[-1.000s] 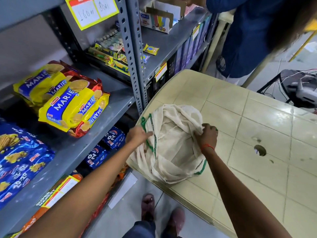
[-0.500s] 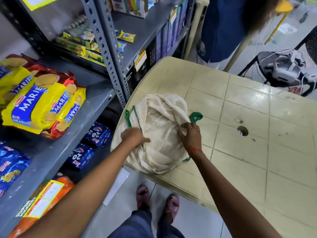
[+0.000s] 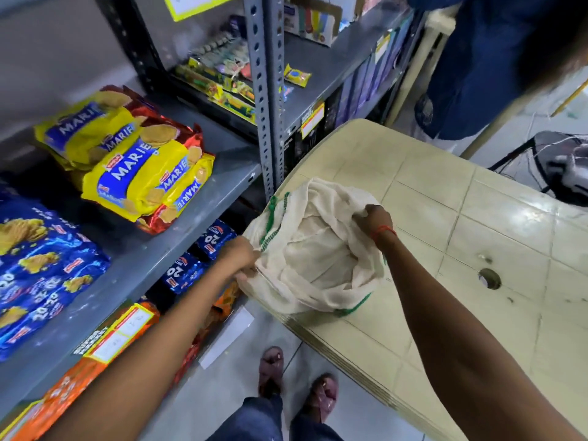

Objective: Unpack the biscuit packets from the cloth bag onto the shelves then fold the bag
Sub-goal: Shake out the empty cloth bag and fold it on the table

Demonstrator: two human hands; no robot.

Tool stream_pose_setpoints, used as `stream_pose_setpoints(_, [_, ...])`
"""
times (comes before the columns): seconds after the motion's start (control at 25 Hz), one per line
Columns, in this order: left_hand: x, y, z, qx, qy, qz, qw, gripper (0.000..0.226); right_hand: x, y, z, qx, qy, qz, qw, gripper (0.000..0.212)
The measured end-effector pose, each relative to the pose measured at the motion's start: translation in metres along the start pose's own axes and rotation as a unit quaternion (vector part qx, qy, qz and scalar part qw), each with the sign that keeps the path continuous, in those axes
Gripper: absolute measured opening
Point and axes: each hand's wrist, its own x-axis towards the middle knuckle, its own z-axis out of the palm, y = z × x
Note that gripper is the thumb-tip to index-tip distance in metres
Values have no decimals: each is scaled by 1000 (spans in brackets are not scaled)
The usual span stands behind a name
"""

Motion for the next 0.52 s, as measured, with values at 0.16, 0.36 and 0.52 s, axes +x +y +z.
stream_pose_setpoints(0.16, [-8, 5, -25, -343, 44, 11, 938, 26, 1, 6, -17, 178, -9, 66, 982, 55])
stream_pose_setpoints(0.36, [-18, 19, -52, -419, -33, 10, 908, 15, -19, 14, -51, 273, 31, 43, 961, 31])
stream_pose_setpoints(0.52, [-18, 24, -82, -82, 168, 118, 975, 13, -20, 22, -104, 142, 123, 36, 981, 30])
